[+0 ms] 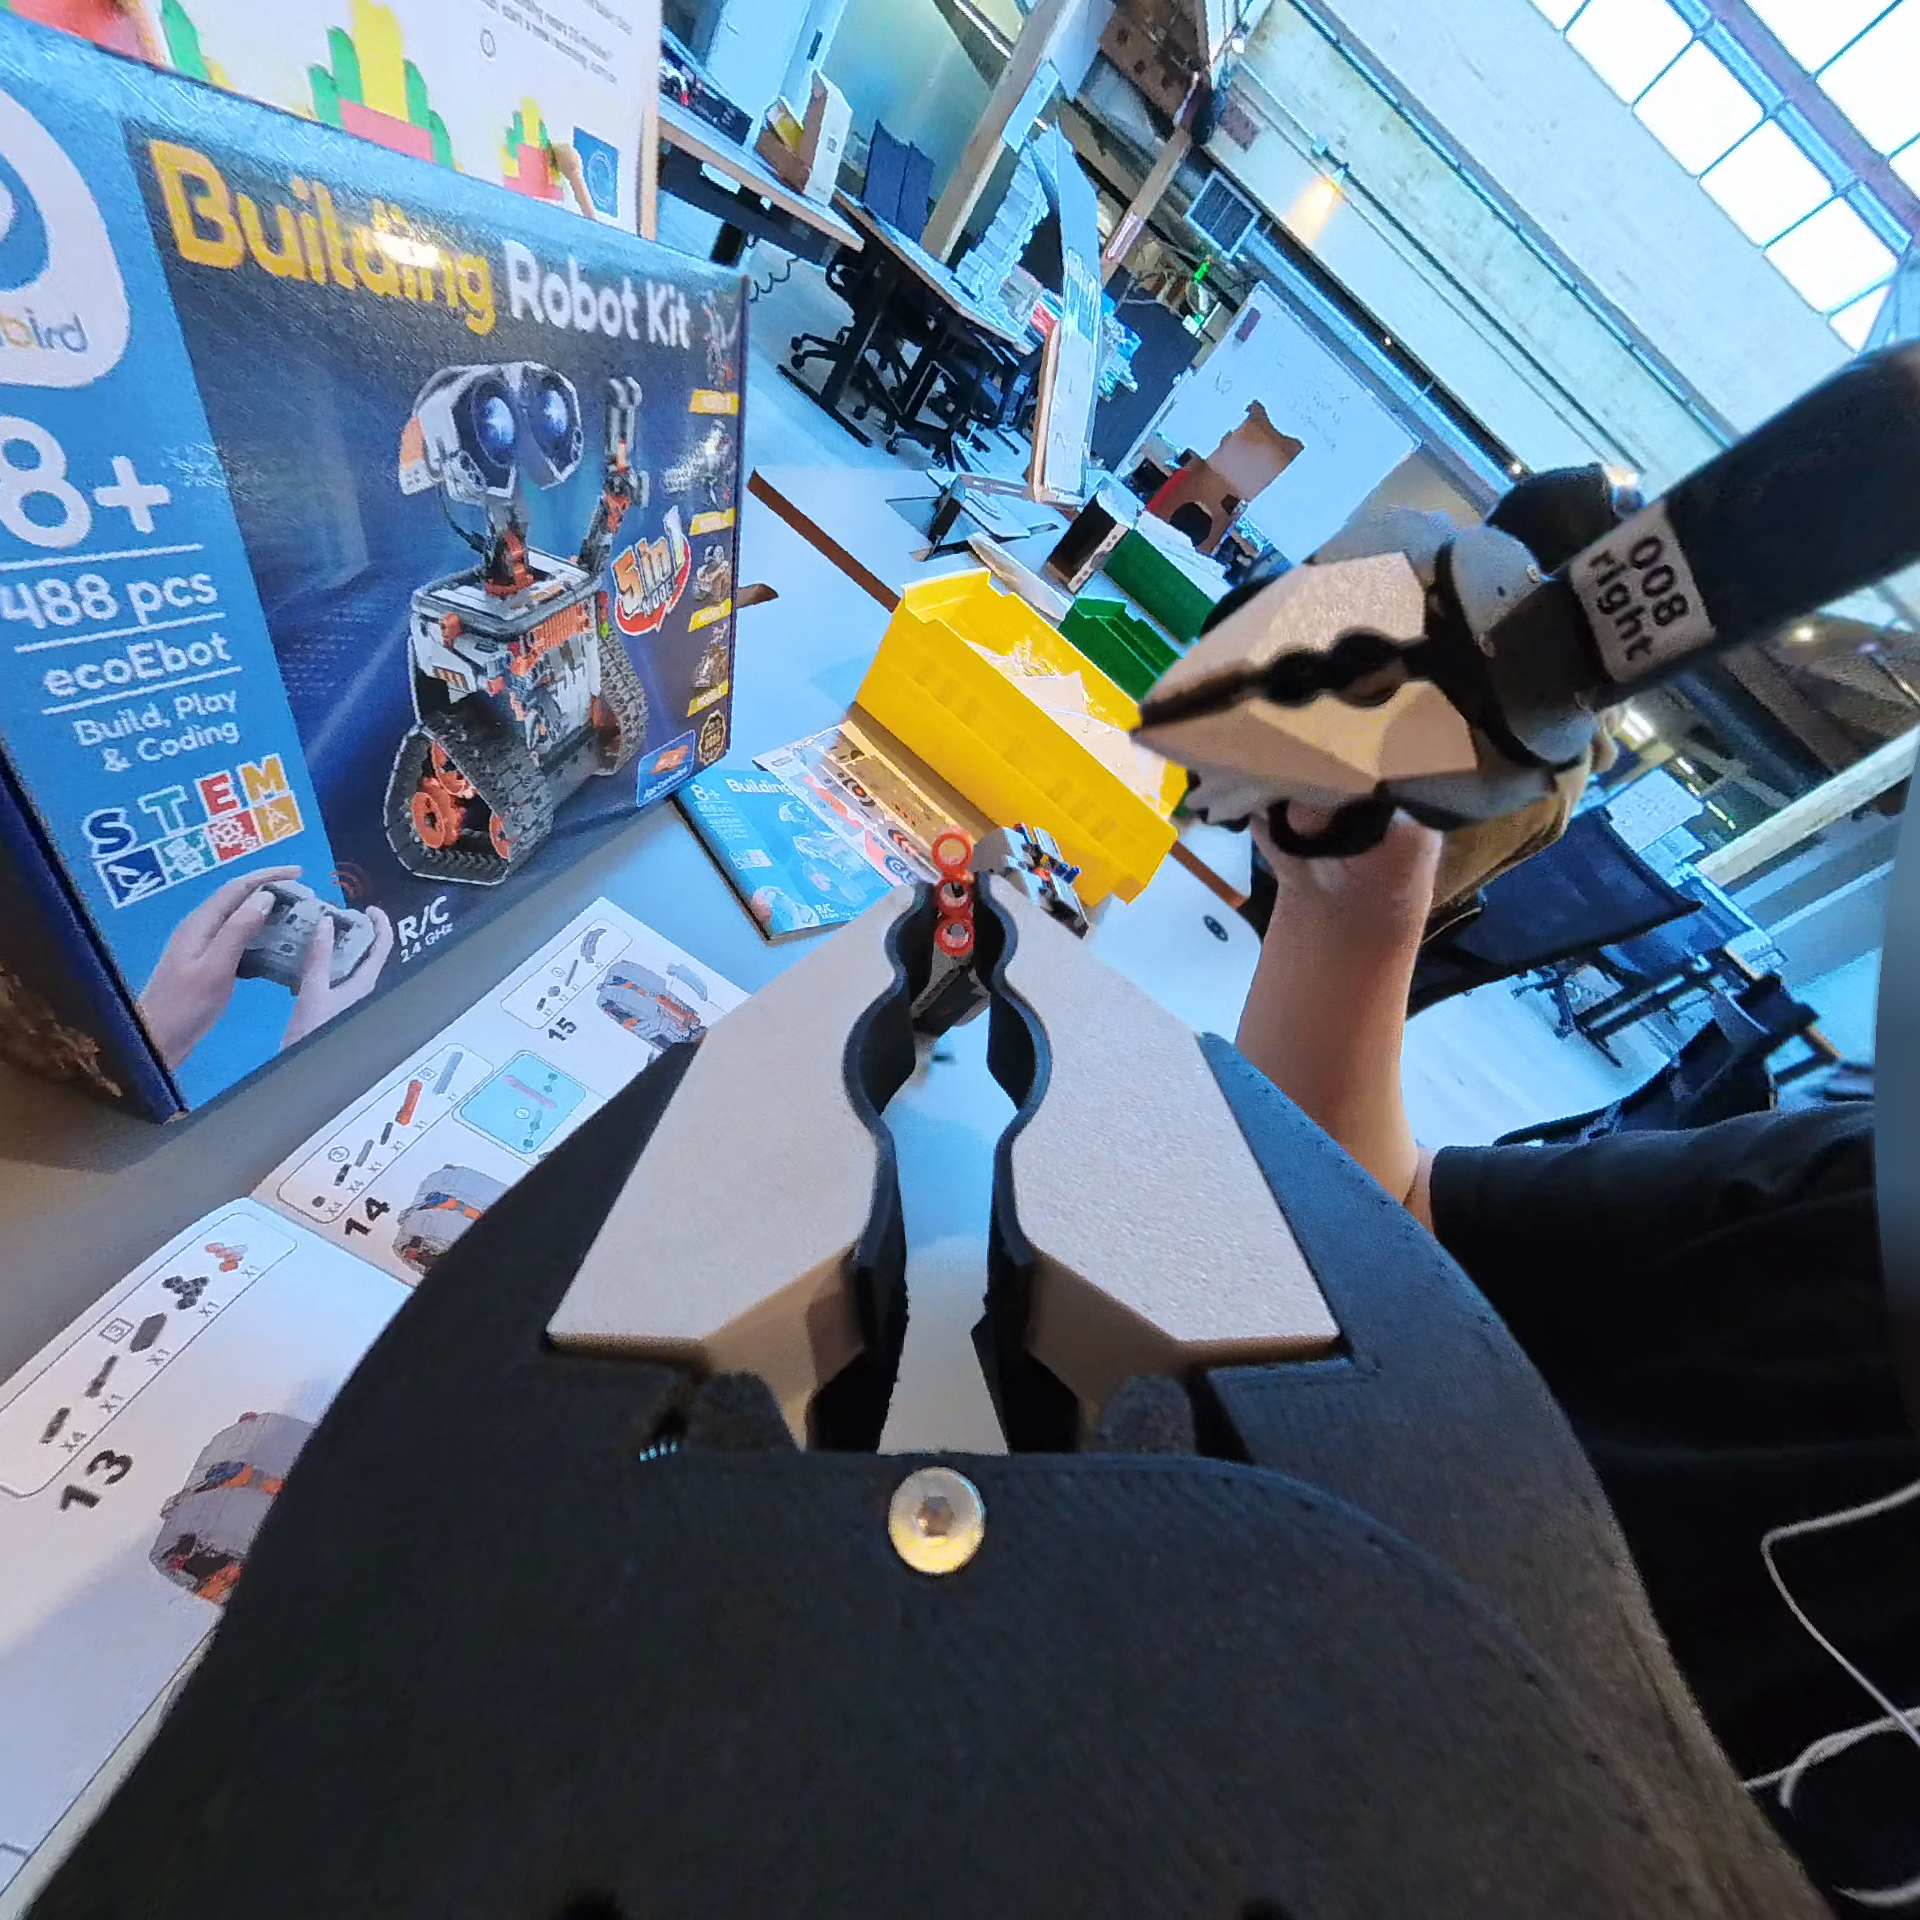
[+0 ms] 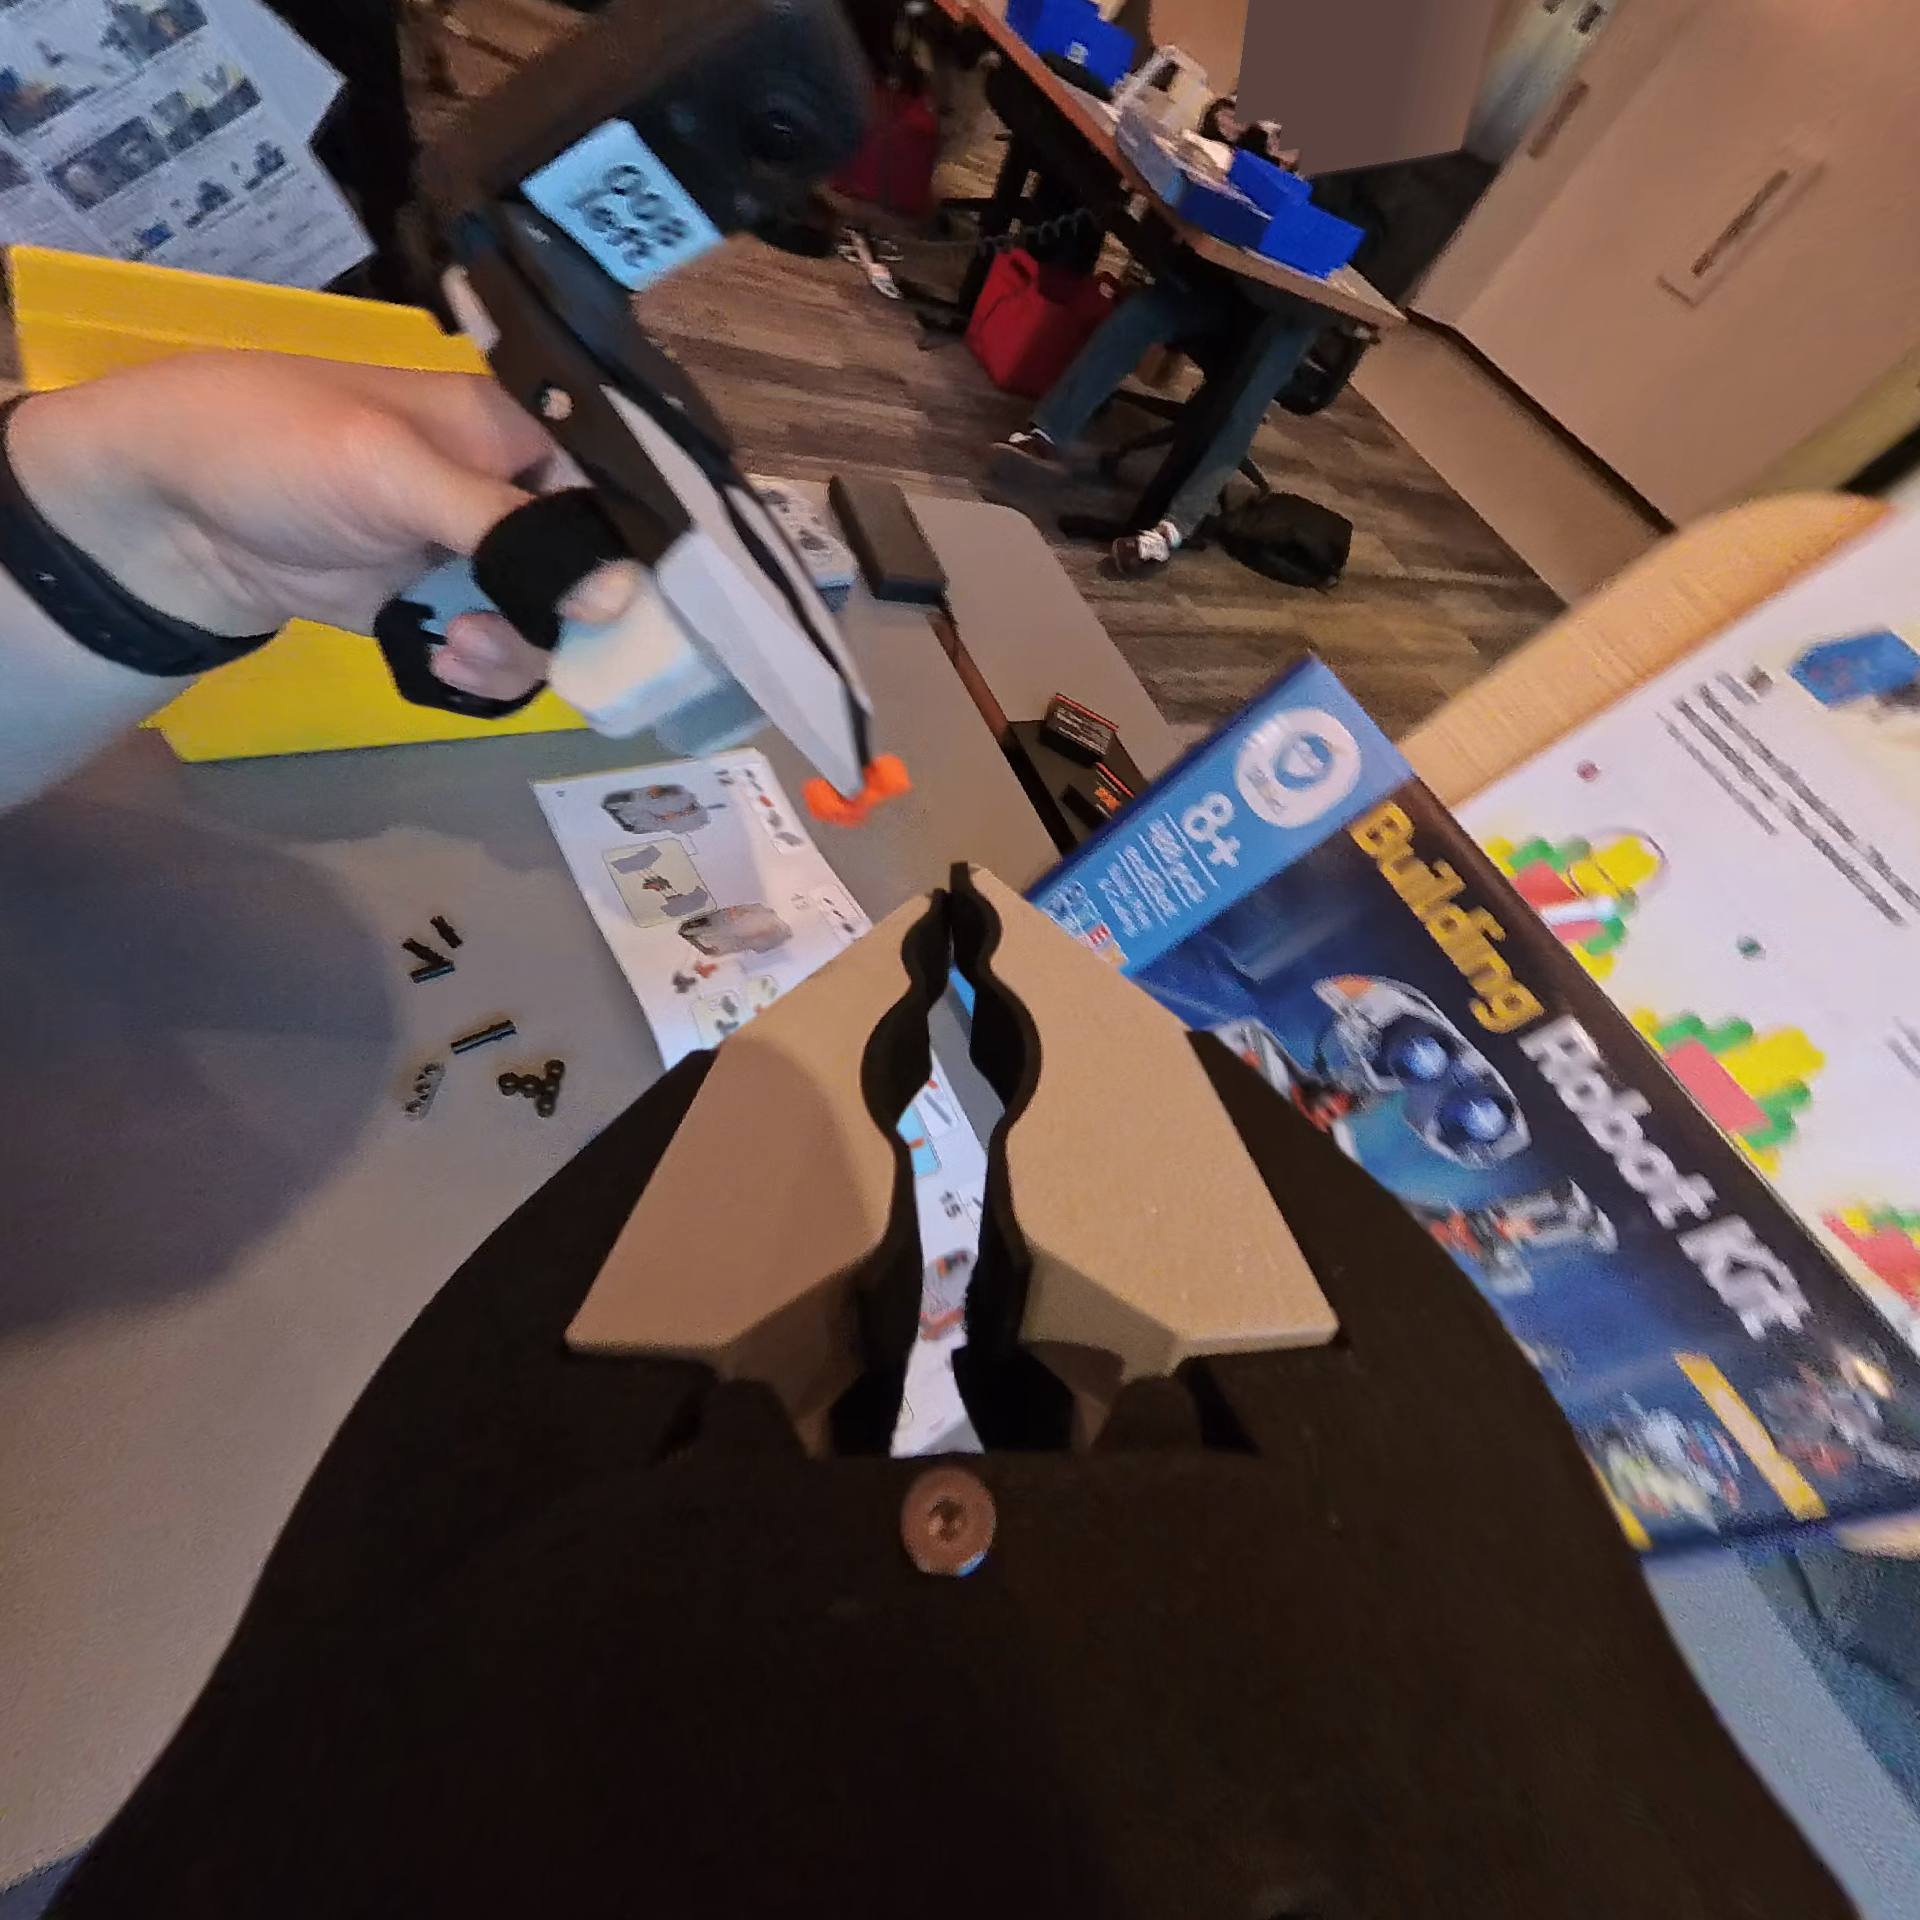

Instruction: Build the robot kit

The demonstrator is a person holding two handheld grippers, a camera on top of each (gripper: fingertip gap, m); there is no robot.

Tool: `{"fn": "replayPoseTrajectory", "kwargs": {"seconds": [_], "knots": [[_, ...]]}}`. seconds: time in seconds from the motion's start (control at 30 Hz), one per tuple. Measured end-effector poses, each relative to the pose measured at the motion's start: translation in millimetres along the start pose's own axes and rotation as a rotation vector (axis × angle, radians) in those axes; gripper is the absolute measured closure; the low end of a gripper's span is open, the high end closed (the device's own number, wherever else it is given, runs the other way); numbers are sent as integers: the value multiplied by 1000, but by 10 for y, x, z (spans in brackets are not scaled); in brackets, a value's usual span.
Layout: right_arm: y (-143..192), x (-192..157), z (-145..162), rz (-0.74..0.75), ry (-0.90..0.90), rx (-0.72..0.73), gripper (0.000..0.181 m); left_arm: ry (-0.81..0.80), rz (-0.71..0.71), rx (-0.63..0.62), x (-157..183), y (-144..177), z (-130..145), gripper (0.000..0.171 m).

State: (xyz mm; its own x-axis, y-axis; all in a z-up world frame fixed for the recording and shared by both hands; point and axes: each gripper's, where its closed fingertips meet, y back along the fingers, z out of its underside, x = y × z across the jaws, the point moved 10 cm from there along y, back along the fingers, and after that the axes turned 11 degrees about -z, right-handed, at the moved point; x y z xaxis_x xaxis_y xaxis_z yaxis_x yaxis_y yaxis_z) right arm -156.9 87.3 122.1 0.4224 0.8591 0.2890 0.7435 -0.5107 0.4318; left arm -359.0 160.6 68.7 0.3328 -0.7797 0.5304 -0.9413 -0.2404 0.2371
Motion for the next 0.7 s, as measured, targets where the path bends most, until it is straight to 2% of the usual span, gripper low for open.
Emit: {"fn": "replayPoseTrajectory", "kwargs": {"seconds": [0.2,0.37,0.57,0.63,0.7], "knots": [[611,188,150,137,-146,72,181,-10,-9,27,21,57,-36,169],[764,142,161,235,-135,-38,181,-26,32,22,126,38,-42,168],[985,-215,-23,196,-2,-68,181,-73,53,55,280,166,-99,168],[1067,-412,47,84,-2,-170,171,-91,61,69,332,227,-120,168],[1140,-675,325,-82,9,-301,164,-101,81,80,387,280,-137,168]]}}
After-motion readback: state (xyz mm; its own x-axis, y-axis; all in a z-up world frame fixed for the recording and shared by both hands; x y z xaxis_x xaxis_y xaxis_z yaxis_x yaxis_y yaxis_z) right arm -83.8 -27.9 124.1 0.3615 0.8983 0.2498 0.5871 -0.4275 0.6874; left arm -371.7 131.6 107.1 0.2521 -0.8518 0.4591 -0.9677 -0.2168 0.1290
